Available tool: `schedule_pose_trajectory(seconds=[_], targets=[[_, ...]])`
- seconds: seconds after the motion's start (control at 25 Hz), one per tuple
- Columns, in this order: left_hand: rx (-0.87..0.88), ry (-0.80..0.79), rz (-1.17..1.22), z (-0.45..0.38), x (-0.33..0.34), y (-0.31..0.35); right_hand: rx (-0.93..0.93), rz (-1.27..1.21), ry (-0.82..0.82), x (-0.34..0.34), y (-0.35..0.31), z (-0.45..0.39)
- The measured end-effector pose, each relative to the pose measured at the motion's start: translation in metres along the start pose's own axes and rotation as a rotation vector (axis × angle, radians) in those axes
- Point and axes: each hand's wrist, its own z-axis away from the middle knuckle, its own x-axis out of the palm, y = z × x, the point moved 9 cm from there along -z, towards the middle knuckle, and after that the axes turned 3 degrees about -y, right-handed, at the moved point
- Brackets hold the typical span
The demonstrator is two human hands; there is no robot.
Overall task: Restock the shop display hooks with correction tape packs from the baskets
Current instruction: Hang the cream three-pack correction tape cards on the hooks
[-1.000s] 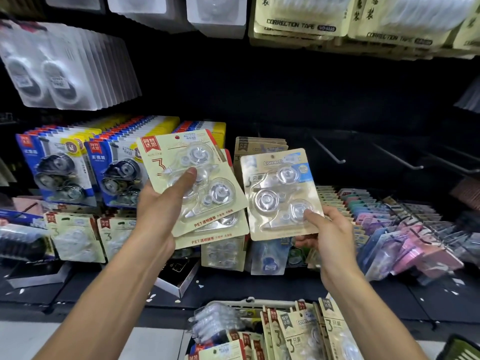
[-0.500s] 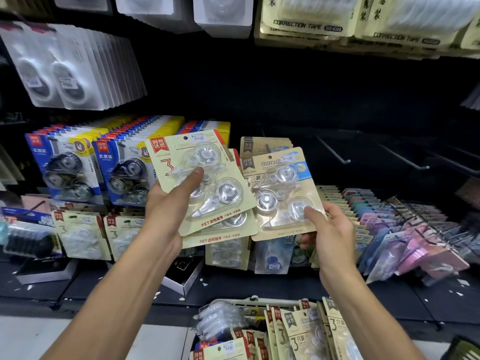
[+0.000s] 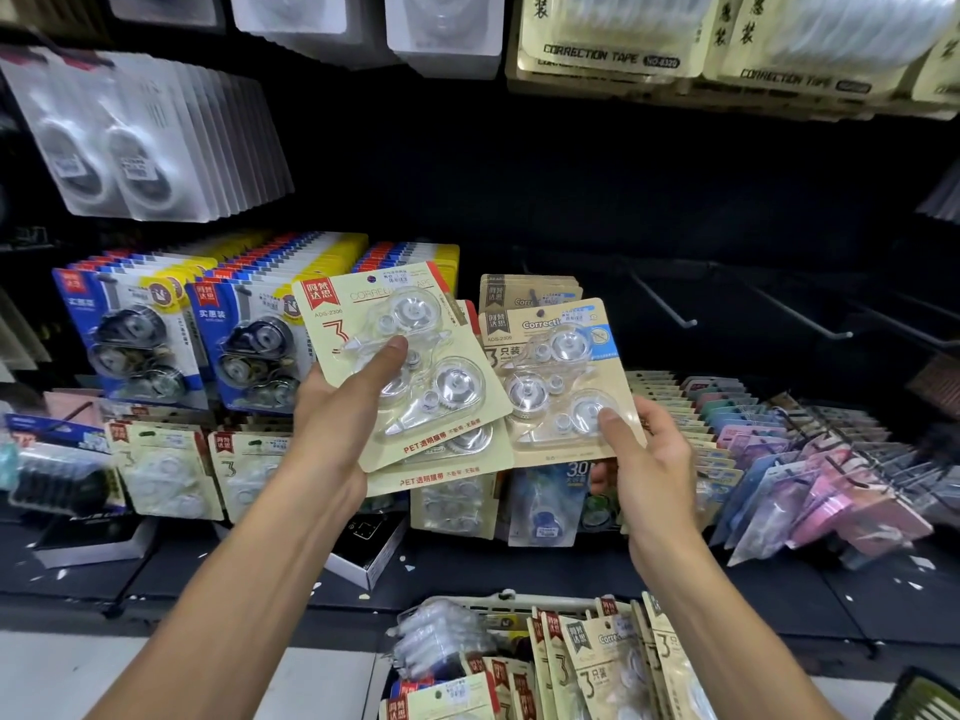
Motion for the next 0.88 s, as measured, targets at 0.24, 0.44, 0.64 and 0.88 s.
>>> schedule_pose_trajectory(seconds=[0.24,0.44,0.64,0.88], targets=[[0.027,0.014,-0.005,-0.002,-0.007,0.005,-0.107,0.076,0.028,-0.004,-0.004,-0.009],[0.031,0.019,0.002,-0.002,-0.015,0.009,0.016,0.112,0.043,0.009,0.017,-0.037],[0.033,-0.017,-0.038,0.0,-0.006,0.0,0.347,-0.227,-0.256,0.051,0.049,-0.046],[-0.016,-0.021,-0.006,0.001,0.006,-0.009,0.242,-0.078,-0.273,0.061,0.026,-0.035]])
